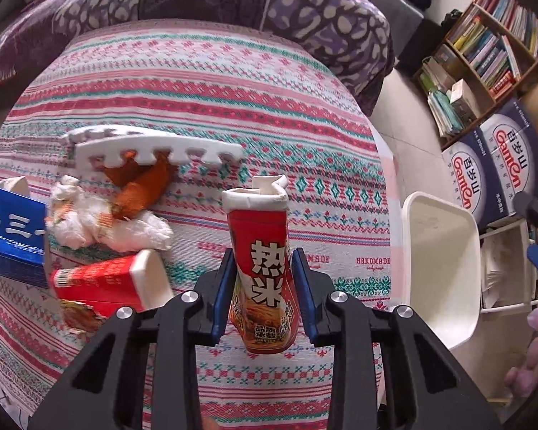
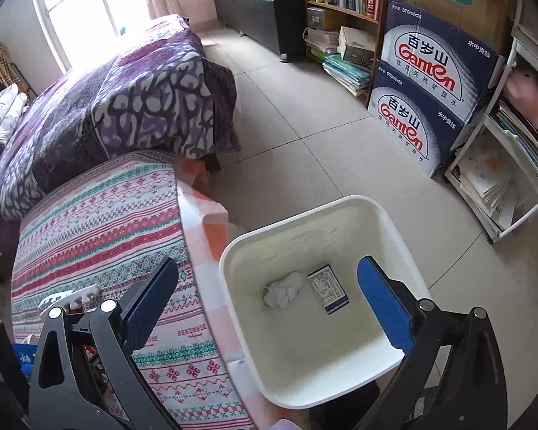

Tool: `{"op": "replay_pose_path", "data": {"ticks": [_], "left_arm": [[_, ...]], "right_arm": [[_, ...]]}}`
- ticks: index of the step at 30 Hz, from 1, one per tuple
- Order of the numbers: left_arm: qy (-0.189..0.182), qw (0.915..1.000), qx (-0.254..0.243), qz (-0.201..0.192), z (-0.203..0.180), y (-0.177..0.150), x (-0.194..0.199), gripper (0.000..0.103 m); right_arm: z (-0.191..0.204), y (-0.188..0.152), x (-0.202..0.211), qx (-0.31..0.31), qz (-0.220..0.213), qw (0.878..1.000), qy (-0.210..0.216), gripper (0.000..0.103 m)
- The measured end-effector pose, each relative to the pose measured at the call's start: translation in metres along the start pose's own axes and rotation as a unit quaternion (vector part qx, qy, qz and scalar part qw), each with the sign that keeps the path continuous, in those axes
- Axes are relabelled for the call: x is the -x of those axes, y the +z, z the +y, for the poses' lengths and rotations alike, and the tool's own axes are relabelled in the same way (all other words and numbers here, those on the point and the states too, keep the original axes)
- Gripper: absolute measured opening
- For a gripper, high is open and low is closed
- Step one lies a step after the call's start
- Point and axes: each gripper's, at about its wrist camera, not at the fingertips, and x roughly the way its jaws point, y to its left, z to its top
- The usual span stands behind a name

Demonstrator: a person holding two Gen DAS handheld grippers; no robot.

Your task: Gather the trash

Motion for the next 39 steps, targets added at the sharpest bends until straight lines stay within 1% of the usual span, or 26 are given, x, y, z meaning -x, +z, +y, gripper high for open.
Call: {"op": "replay_pose_path", "data": {"ticks": [3, 5, 8, 10, 13, 15, 17, 18, 19, 21, 23, 25, 26, 29, 31, 33, 34, 37, 38, 39], "left_arm": [[0.004, 0.9991, 0.017, -0.04, 0.028, 0.007, 0.038, 0.031], [0.01, 0.9966, 0.034, -0.074, 0.052, 0.013, 0.066, 0.031], [0.04, 0.991, 0.06, -0.113, 0.089, 0.018, 0.101, 0.031], [0.054, 0.9861, 0.082, -0.134, 0.113, 0.016, 0.122, 0.032], [0.046, 0.9803, 0.124, -0.146, 0.147, 0.017, 0.143, 0.032], [0.04, 0.9768, 0.145, -0.152, 0.164, 0.015, 0.154, 0.032], [0.039, 0.9738, 0.157, -0.16, 0.176, 0.011, 0.166, 0.032], [0.042, 0.9726, 0.159, -0.164, 0.181, 0.01, 0.171, 0.032], [0.046, 0.9714, 0.161, -0.168, 0.187, 0.008, 0.177, 0.033], [0.049, 0.9692, 0.166, -0.175, 0.197, 0.004, 0.187, 0.033], [0.043, 0.968, 0.172, -0.178, 0.206, 0.001, 0.195, 0.034], [0.038, 0.966, 0.179, -0.183, 0.213, -0.001, 0.202, 0.034], [0.036, 0.9652, 0.181, -0.185, 0.216, -0.002, 0.205, 0.034], [0.032, 0.9646, 0.183, -0.187, 0.22, -0.002, 0.209, 0.035], [0.03, 0.9649, 0.183, -0.186, 0.221, -0.001, 0.209, 0.035], [0.029, 0.9649, 0.184, -0.185, 0.222, -0.003, 0.209, 0.035], [0.028, 0.965, 0.185, -0.184, 0.222, -0.003, 0.209, 0.035], [0.029, 0.9658, 0.184, -0.181, 0.222, -0.003, 0.207, 0.035], [0.029, 0.9664, 0.182, -0.179, 0.223, -0.004, 0.206, 0.035], [0.03, 0.9669, 0.181, -0.177, 0.223, -0.004, 0.205, 0.035]], "right_arm": [[0.024, -0.01, 0.0, 0.02, 0.009, 1.0, 0.017, 0.096], [0.041, -0.018, 0.001, 0.035, 0.015, 0.999, 0.028, 0.096], [0.071, -0.034, 0.003, 0.069, 0.023, 0.996, 0.045, 0.096], [0.095, -0.048, 0.002, 0.096, 0.036, 0.993, 0.065, 0.096], [0.132, -0.074, 0.002, 0.138, 0.06, 0.983, 0.101, 0.096], [0.157, -0.093, 0.005, 0.169, 0.066, 0.976, 0.121, 0.096], [0.181, -0.113, 0.012, 0.207, 0.065, 0.965, 0.149, 0.096], [0.194, -0.121, 0.016, 0.239, 0.063, 0.956, 0.157, 0.096], [0.206, -0.128, 0.022, 0.277, 0.054, 0.945, 0.163, 0.096], [0.227, -0.14, 0.03, 0.357, 0.028, 0.919, 0.166, 0.096], [0.244, -0.15, 0.034, 0.453, 0.014, 0.874, 0.176, 0.096], [0.253, -0.161, 0.035, 0.538, -0.007, 0.823, 0.181, 0.096], [0.257, -0.166, 0.033, 0.571, -0.009, 0.8, 0.183, 0.096], [0.272, -0.177, 0.024, 0.637, 0.009, 0.75, 0.175, 0.096], [0.282, -0.187, 0.019, 0.682, 0.012, 0.714, 0.16, 0.096], [0.29, -0.197, 0.013, 0.715, 0.014, 0.683, 0.146, 0.096], [0.293, -0.2, 0.011, 0.723, 0.015, 0.675, 0.145, 0.096], [0.301, -0.208, -0.002, 0.741, 0.02, 0.658, 0.133, 0.095], [0.302, -0.212, -0.007, 0.749, 0.017, 0.65, 0.126, 0.094], [0.302, -0.216, -0.011, 0.755, 0.016, 0.644, 0.12, 0.088]]}}
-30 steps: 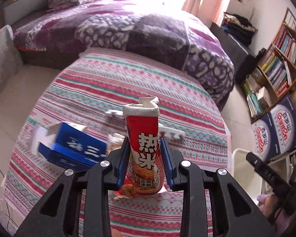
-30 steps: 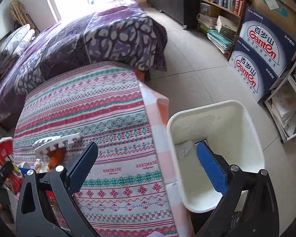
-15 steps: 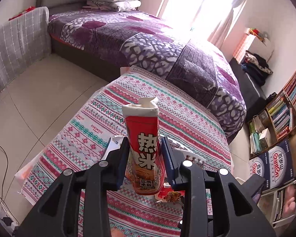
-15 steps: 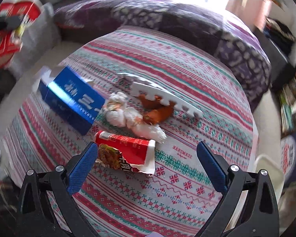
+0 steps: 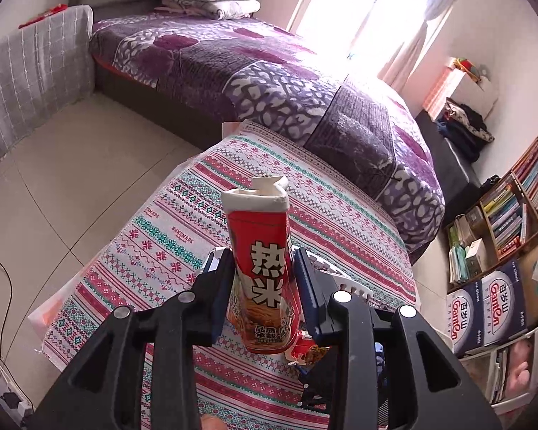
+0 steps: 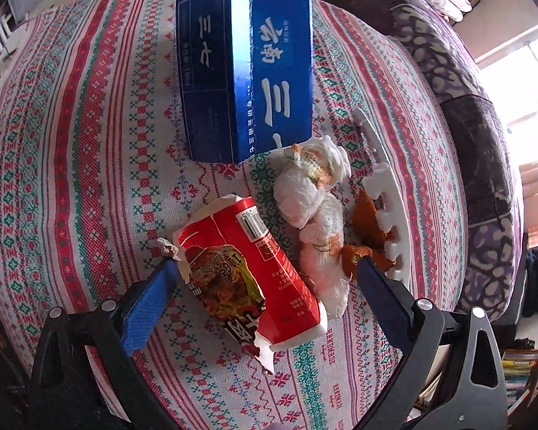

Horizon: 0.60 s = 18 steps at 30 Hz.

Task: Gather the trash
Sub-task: 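Grasp the red snack wrapper with the right tool while the left tool holds the cup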

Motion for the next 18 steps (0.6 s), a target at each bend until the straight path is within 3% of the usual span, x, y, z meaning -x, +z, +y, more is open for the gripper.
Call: {"op": "replay_pose_path", "data": {"ticks": [3, 4, 5, 7, 11, 18], "left_arm": [[0.002, 1.0, 0.001, 0.003, 0.001, -0.001, -0.003, 0.035], [0.003, 1.0, 0.002, 0.003, 0.002, -0.001, -0.003, 0.035], [0.003, 1.0, 0.005, 0.004, 0.004, -0.001, -0.004, 0.035], [0.005, 0.9999, 0.008, 0.005, 0.005, -0.002, -0.005, 0.035], [0.008, 1.0, 0.004, -0.001, 0.005, -0.002, -0.005, 0.035], [0.006, 0.9997, -0.009, -0.023, -0.005, -0.006, -0.001, 0.035]], "right_arm": [[0.003, -0.001, -0.001, -0.01, -0.004, 1.0, 0.016, 0.067], [0.0, -0.002, 0.0, -0.027, -0.005, 0.999, 0.023, 0.044], [0.0, -0.004, 0.003, -0.047, -0.011, 0.998, 0.028, 0.044], [-0.011, -0.008, 0.008, -0.096, -0.03, 0.993, 0.055, 0.033], [-0.036, -0.014, 0.028, -0.199, -0.078, 0.975, 0.063, 0.032], [-0.065, -0.023, 0.081, -0.318, -0.141, 0.937, 0.007, 0.032]]}}
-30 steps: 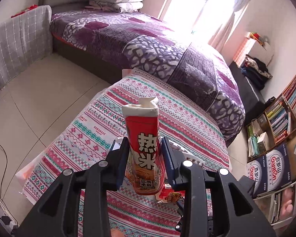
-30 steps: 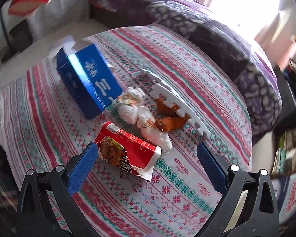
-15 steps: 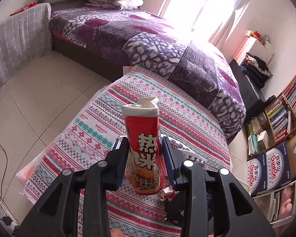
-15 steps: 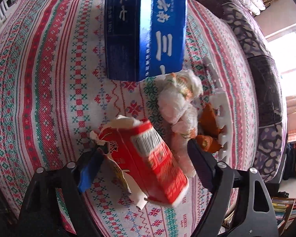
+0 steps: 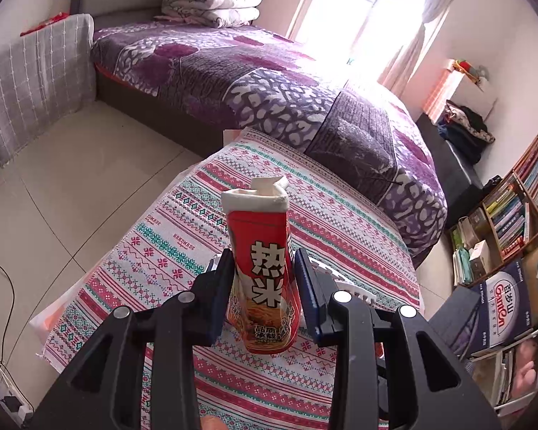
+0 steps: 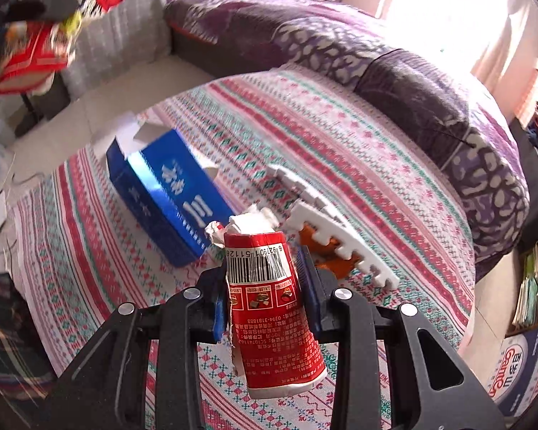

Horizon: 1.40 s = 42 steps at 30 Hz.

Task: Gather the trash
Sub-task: 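Grasp the red snack wrapper with the right tool while the left tool holds the cup, then carry both items to the bin and open the right tool to drop the wrapper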

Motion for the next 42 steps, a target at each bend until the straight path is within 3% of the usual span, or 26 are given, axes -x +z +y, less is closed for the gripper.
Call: {"op": "replay_pose_path", "data": {"ticks": [10, 20, 34, 42], "left_arm": [[0.036, 0.9974, -0.045, -0.044, -0.032, -0.012, 0.002, 0.035], [0.069, 0.991, -0.102, -0.052, -0.077, -0.049, -0.028, 0.035], [0.038, 0.9845, -0.163, -0.051, -0.151, -0.091, -0.049, 0.035], [0.017, 0.9804, -0.192, -0.039, -0.188, -0.112, -0.059, 0.036]], "right_arm": [[-0.049, -0.004, 0.051, -0.164, -0.078, 0.982, -0.058, 0.035], [-0.099, -0.048, 0.053, -0.288, -0.068, 0.951, -0.091, 0.035], [-0.148, -0.09, 0.087, -0.321, -0.067, 0.933, -0.148, 0.036], [-0.189, -0.123, 0.104, -0.363, -0.055, 0.914, -0.175, 0.037]]}}
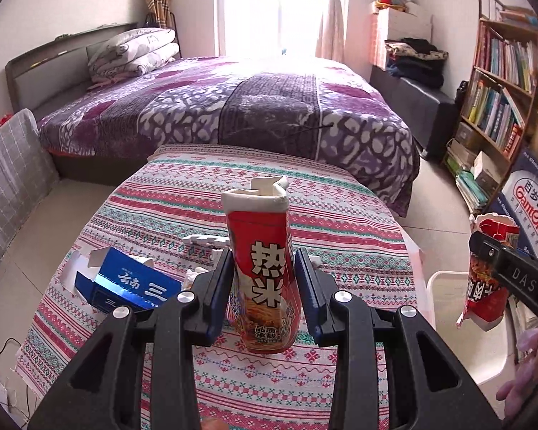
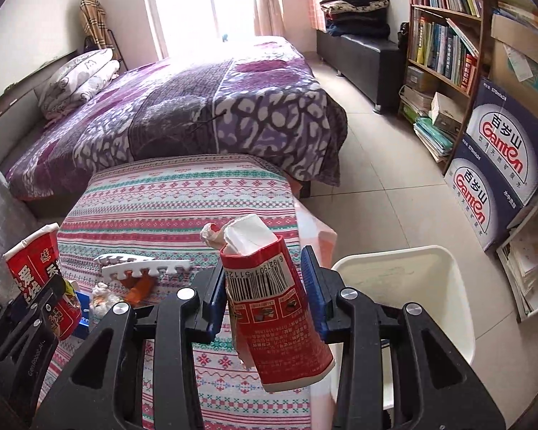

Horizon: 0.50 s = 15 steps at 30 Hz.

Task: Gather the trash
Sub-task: 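Carry both items to the bin and open the right tool to drop the wrapper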

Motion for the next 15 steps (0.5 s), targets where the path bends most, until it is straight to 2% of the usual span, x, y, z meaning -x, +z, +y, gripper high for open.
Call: {"op": "replay_pose_path", "data": {"ticks": [15], "left_arm": [[-0.042, 0.9972, -0.058, 0.019, -0.065, -0.017, -0.013, 0.036]], "right_arm": [[-0.101, 0.002, -0.007, -0.096, 0.032, 0.992, -0.075, 0.042]]}}
